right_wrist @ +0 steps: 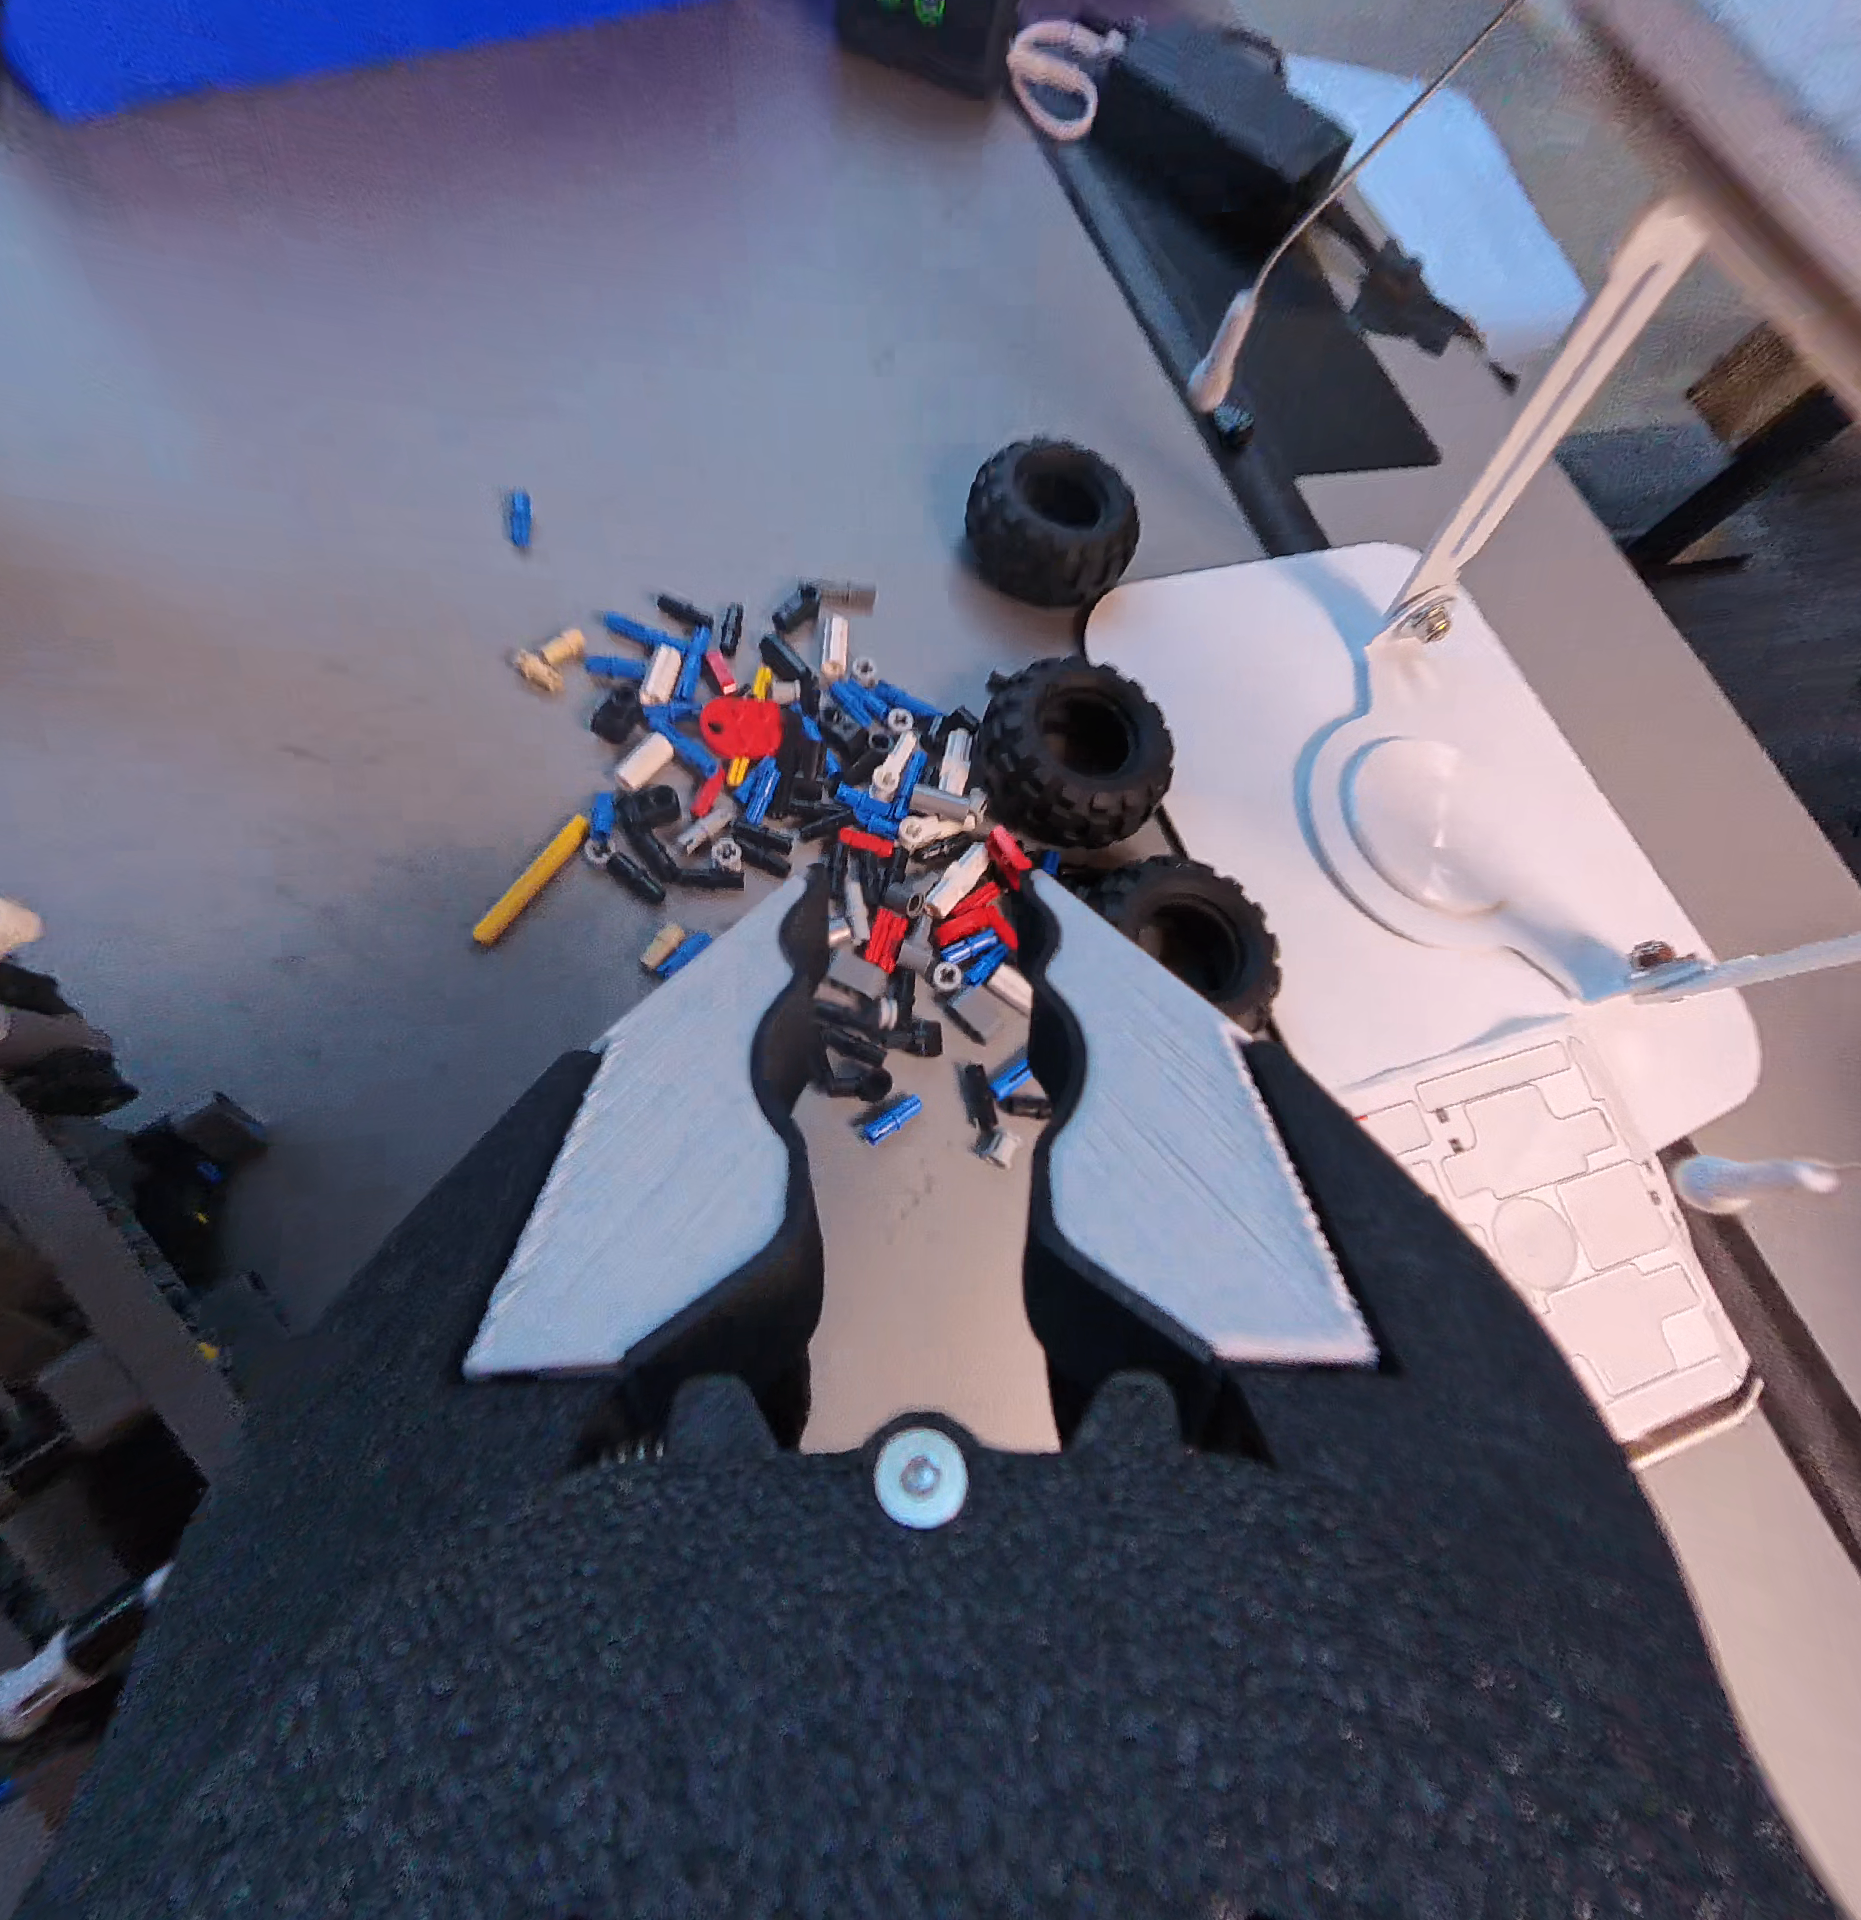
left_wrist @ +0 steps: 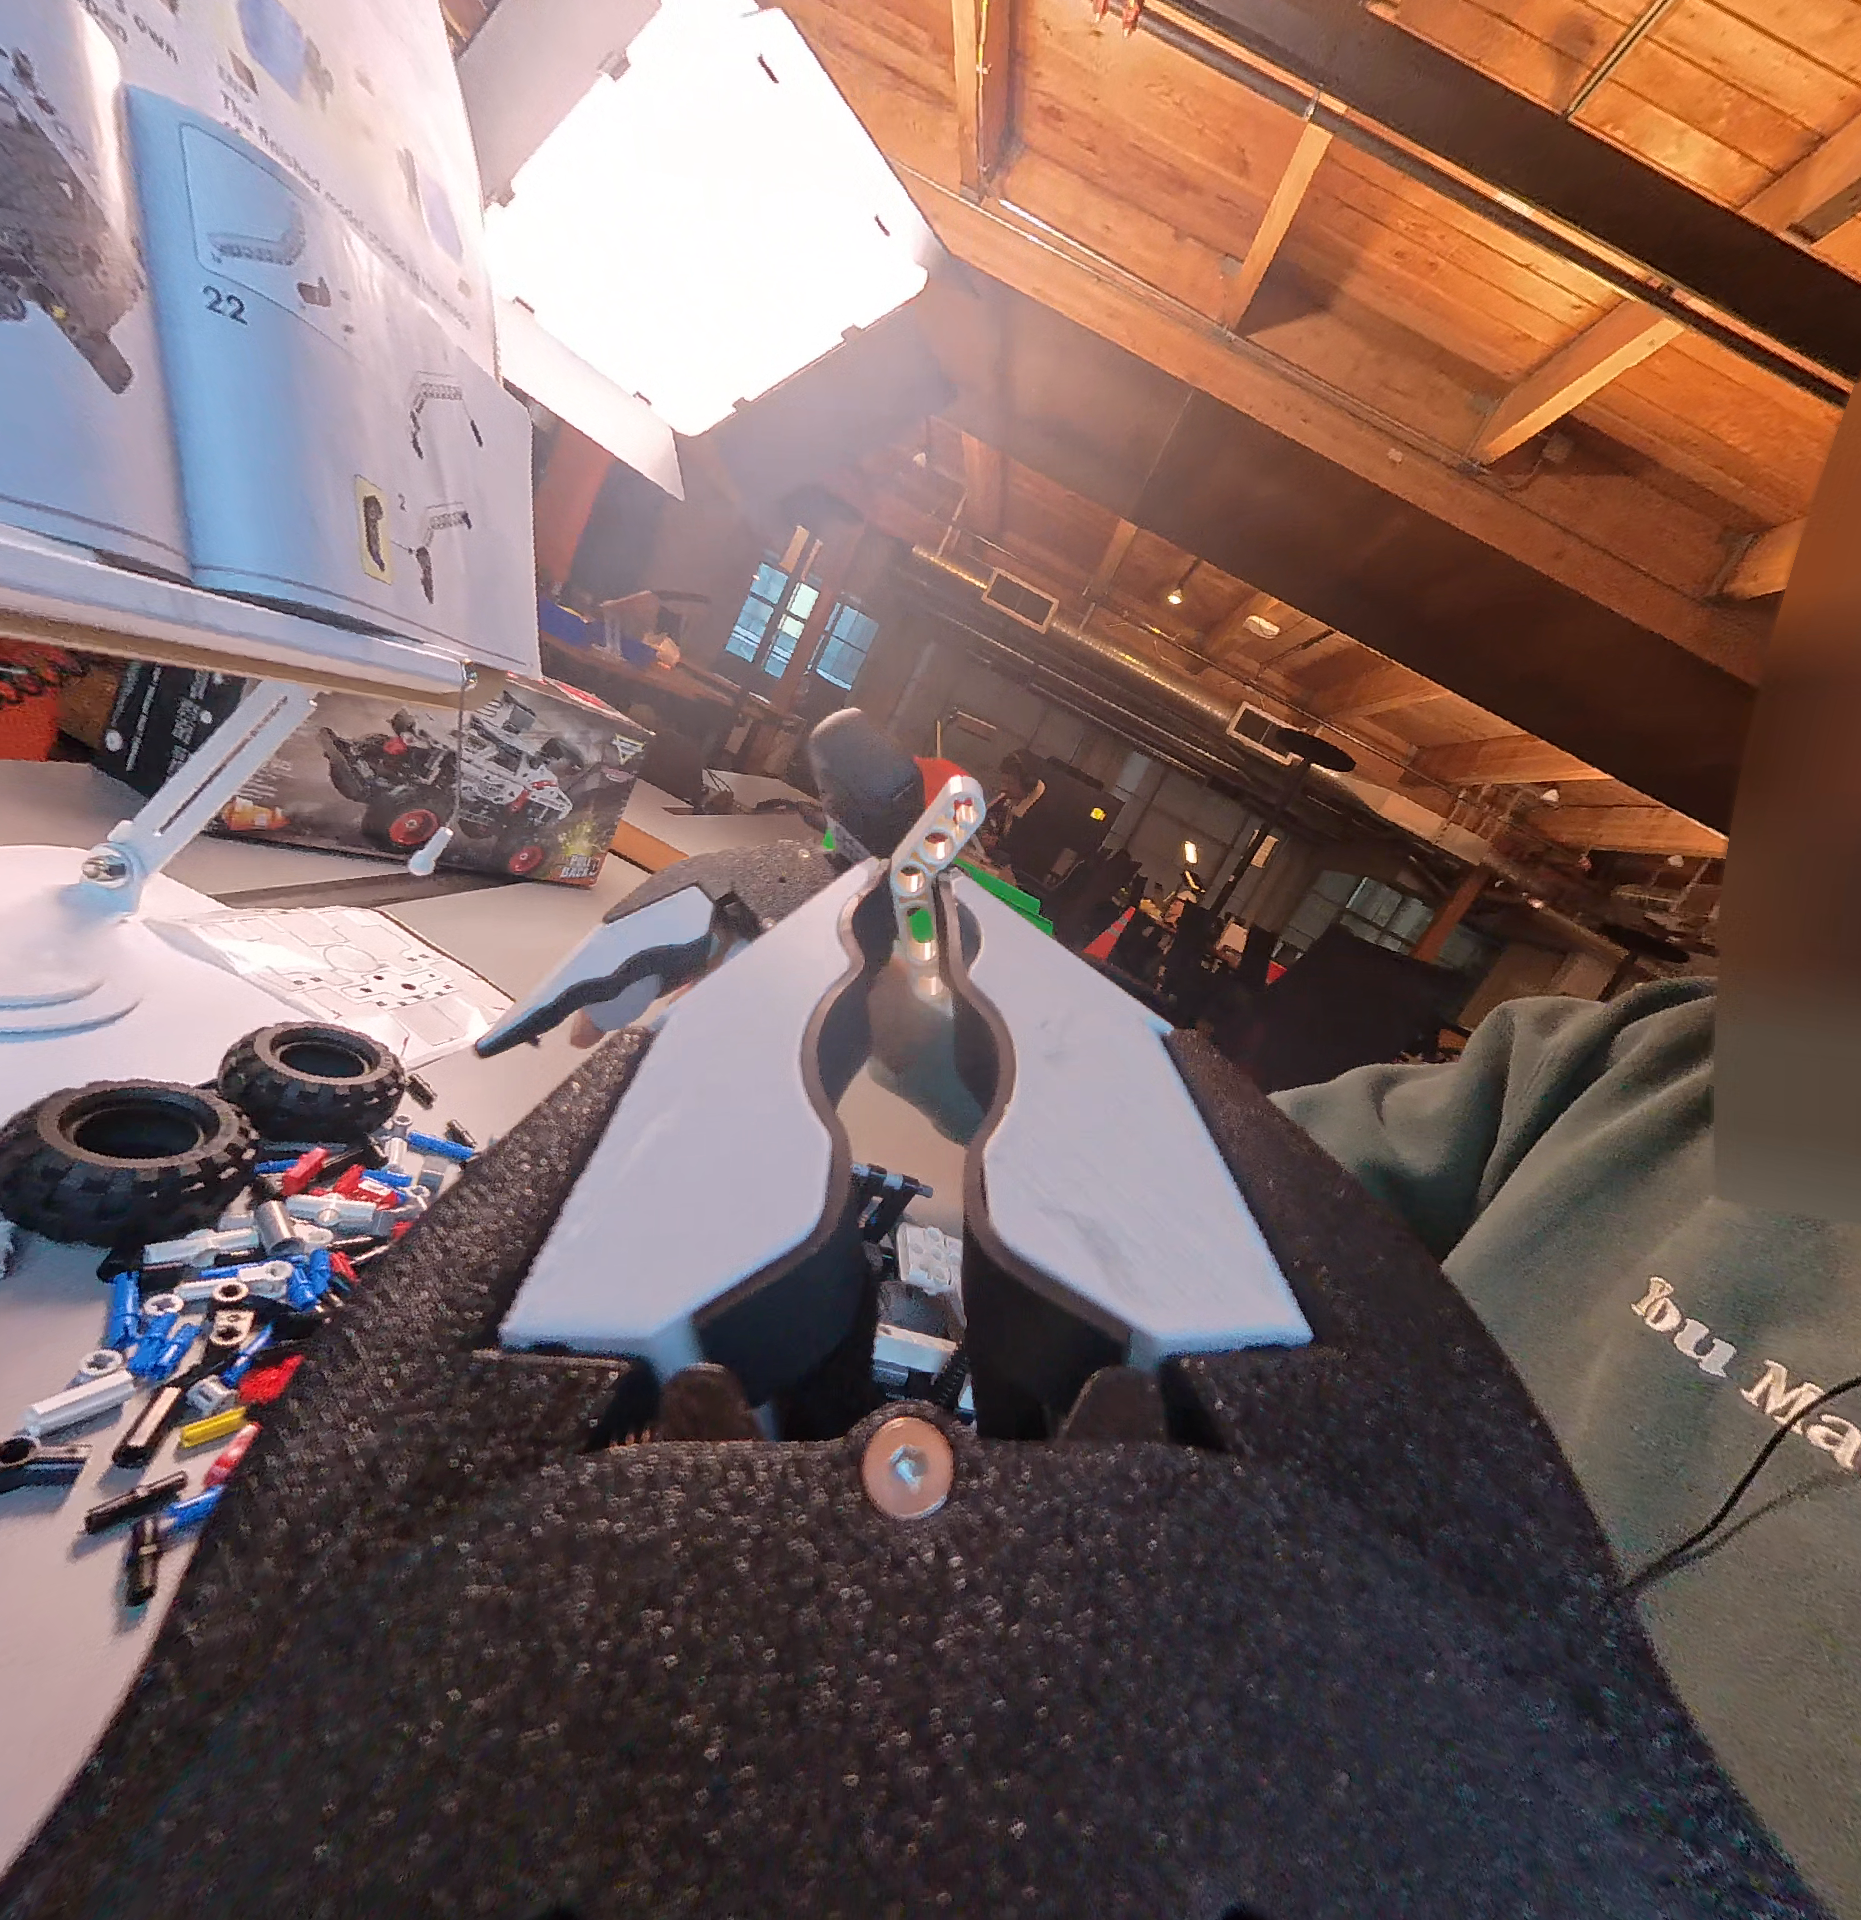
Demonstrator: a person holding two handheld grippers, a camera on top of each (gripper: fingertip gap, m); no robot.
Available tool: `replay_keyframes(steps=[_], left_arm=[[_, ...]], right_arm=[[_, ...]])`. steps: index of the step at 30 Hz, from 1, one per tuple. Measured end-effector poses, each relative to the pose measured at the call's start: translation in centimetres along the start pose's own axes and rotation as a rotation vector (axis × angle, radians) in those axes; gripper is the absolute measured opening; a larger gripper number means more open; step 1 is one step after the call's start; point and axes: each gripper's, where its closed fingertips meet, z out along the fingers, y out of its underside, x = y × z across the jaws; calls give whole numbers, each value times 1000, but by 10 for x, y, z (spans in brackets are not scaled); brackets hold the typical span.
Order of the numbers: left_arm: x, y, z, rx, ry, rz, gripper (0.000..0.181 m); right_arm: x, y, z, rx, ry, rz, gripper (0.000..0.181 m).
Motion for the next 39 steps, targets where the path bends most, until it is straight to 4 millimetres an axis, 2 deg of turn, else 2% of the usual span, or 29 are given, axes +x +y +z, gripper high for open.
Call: replay_keyframes(steps=[2, 4, 6, 8, 11, 15, 17, 18, 20, 25, 29, 31, 33, 35, 39], left_arm=[[5, -14, -4, -6, -52, 70, 7], [14, -33, -16, -59, -153, 217, 7], [8, -47, -44, -209, -385, 417, 8], [-9, -64, -95, -372, -700, 590, 8], [-26, -85, -186, -581, -1082, 708, 8], [-42, -69, -293, -827, -1359, 547, 8], [-48, -58, -332, -904, -1448, 457, 9], [-50, -52, -344, -924, -1469, 429, 9], [-53, -46, -355, -929, -1490, 394, 9], [-53, -59, -346, -852, -1507, 437, 19], [-49, -73, -329, -814, -1489, 489, 24], [-46, -76, -311, -790, -1450, 518, 26], [-40, -69, -275, -751, -1323, 545, 25], [-31, -49, -224, -709, -1120, 546, 27], [-4, 26, -114, -696, -623, 452, 36]], right_arm=[[5, -21, -20, 105, 15, 33, 36], [7, -38, -43, 187, 31, 49, 36], [-1, -45, -67, 223, 1, 51, 36], [-14, -45, -88, 222, -48, 33, 39], [-34, -37, -112, 200, -91, -18, 41], [-69, -24, -129, 184, -169, -69, 46], [-87, -17, -128, 163, -204, -103, 45], [-94, -13, -126, 145, -217, -119, 44], [-103, -6, -120, 112, -236, -133, 44], [-116, 2, -109, 65, -261, -147, 43], [-123, 5, -103, 48, -269, -161, 42], [-125, 7, -100, 36, -270, -170, 41], [-129, 7, -97, 29, -279, -179, 41], [-132, 8, -93, 17, -276, -197, 39], [-137, 11, -84, -21, -253, -247, 37]])
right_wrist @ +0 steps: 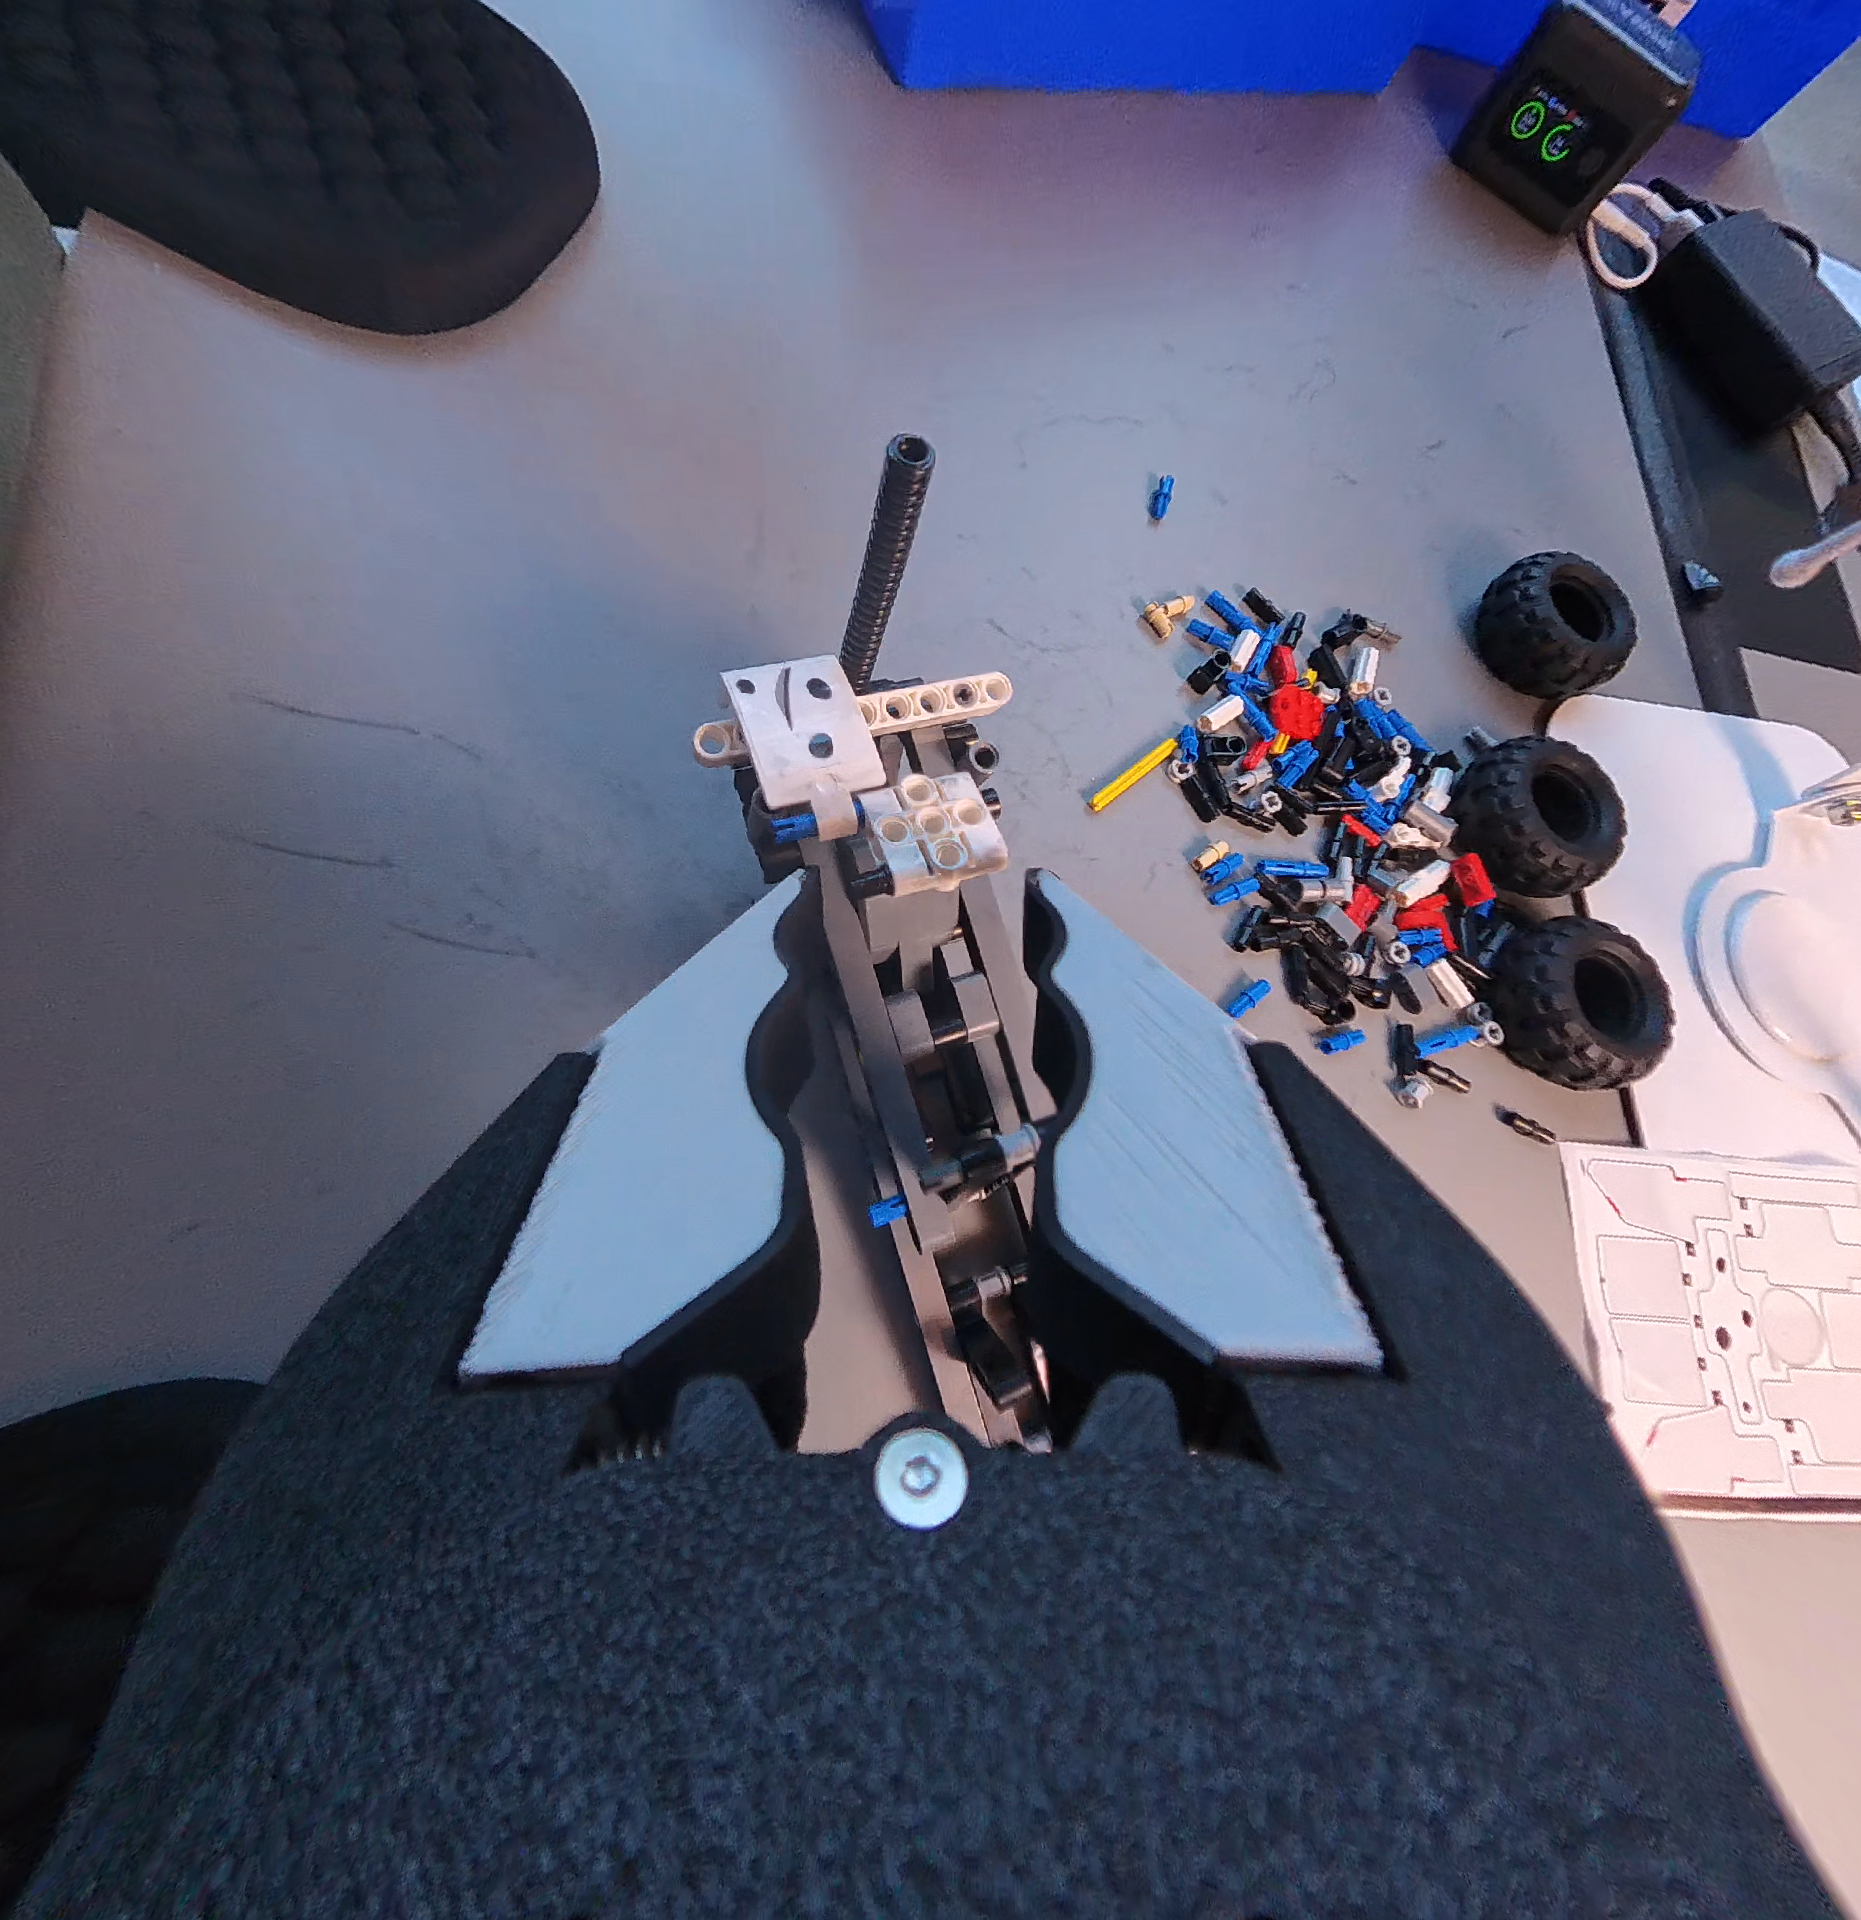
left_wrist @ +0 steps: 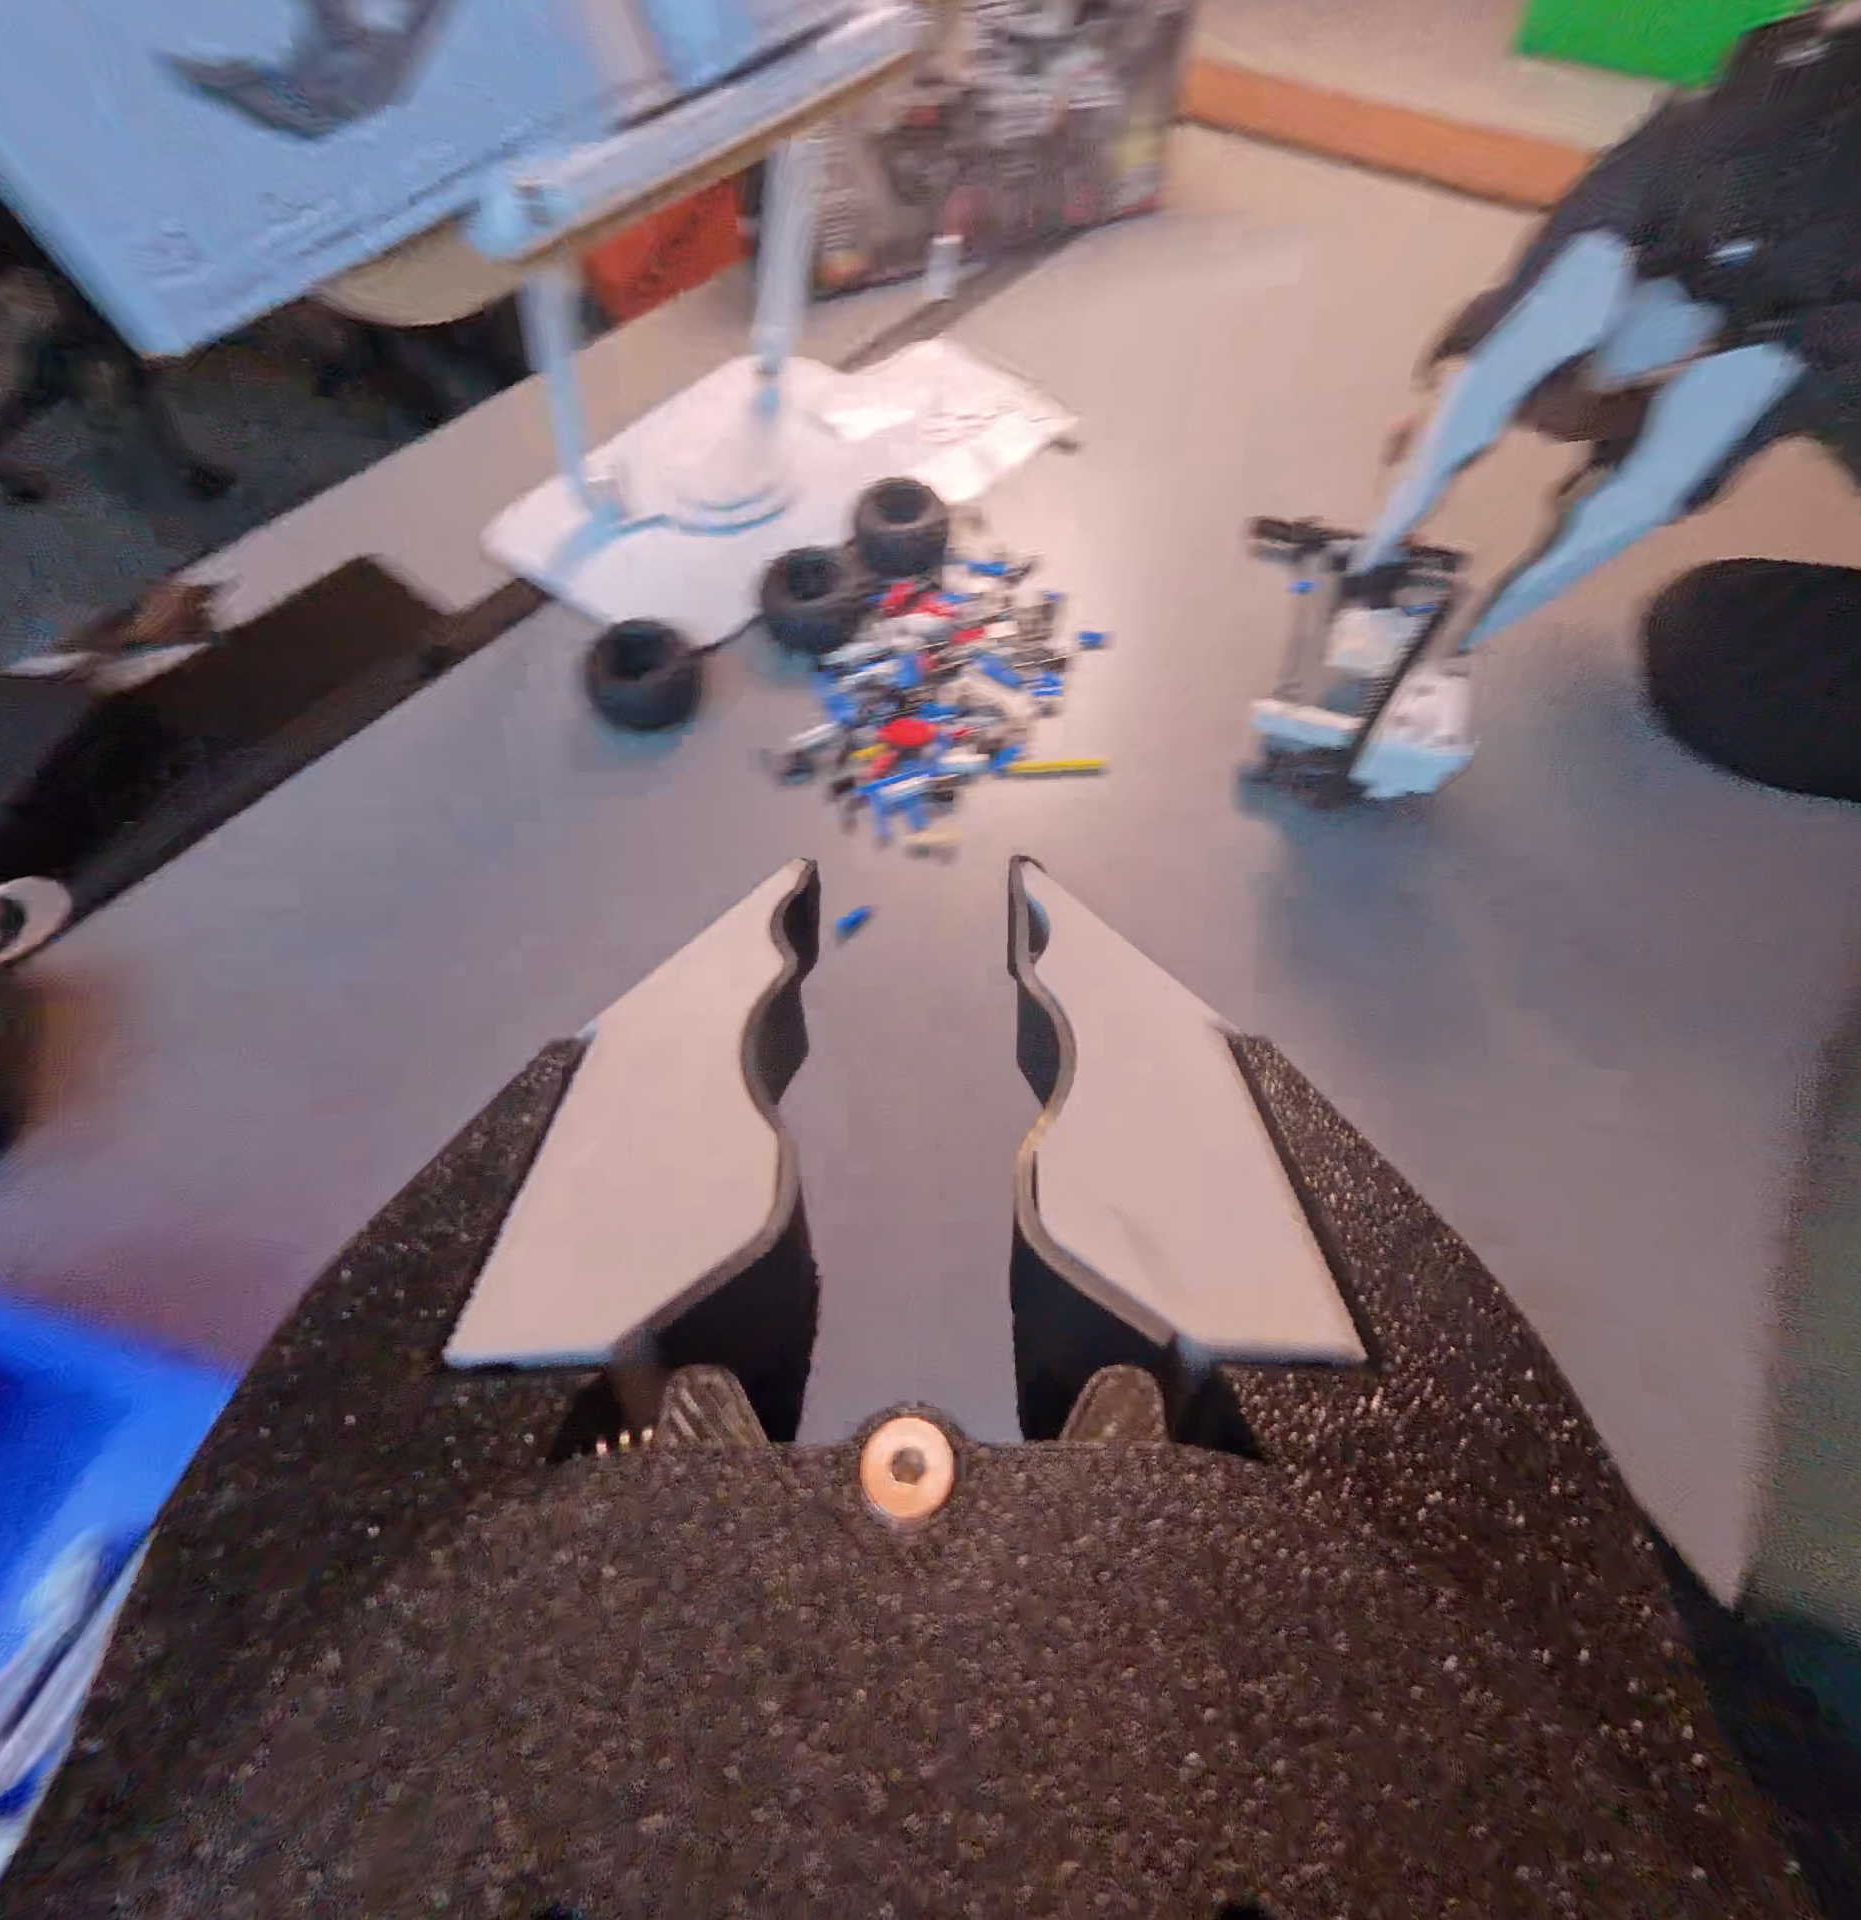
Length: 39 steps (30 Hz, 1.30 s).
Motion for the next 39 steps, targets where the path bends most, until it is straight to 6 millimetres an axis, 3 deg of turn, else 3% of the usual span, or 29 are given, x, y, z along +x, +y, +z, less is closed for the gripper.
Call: replay_keyframes(steps=[3, 5, 7, 10, 15, 19, 24, 30, 32, 36, 39], left_arm=[[76, -4, 54, 20, 329, -30, 45], [111, 4, 88, -28, 446, -57, 57], [134, 13, 114, -92, 494, -32, 70], [147, 22, 137, -162, 519, 16, 75], [149, 25, 144, -232, 543, 143, 69], [152, 24, 142, -227, 568, 263, 68], [159, 18, 142, -174, 530, 498, 68], [151, 17, 146, -90, 328, 769, 69], [147, 15, 145, -47, 326, 713, 68], [136, -1, 129, 68, 492, 276, 77], [124, 11, 134, 1, 545, 28, 75]], right_arm=[[-2, -1, 4, -5, -15, 2, 37], [-4, -5, 1, 36, -72, 50, 37], [0, -7, -3, 76, -117, 106, 35], [5, -4, -5, 89, -185, 157, 35], [6, -4, -1, 63, -348, 265, 32], [3, -9, -11, -19, -515, 403, 27], [-26, -2, -10, -231, -680, 479, 28], [-21, -5, -4, -193, -611, 482, 10], [-17, -6, -3, -166, -541, 410, 10], [-11, 2, 2, -170, -314, 141, 9], [-16, -1, 7, -118, -173, 15, 8]])
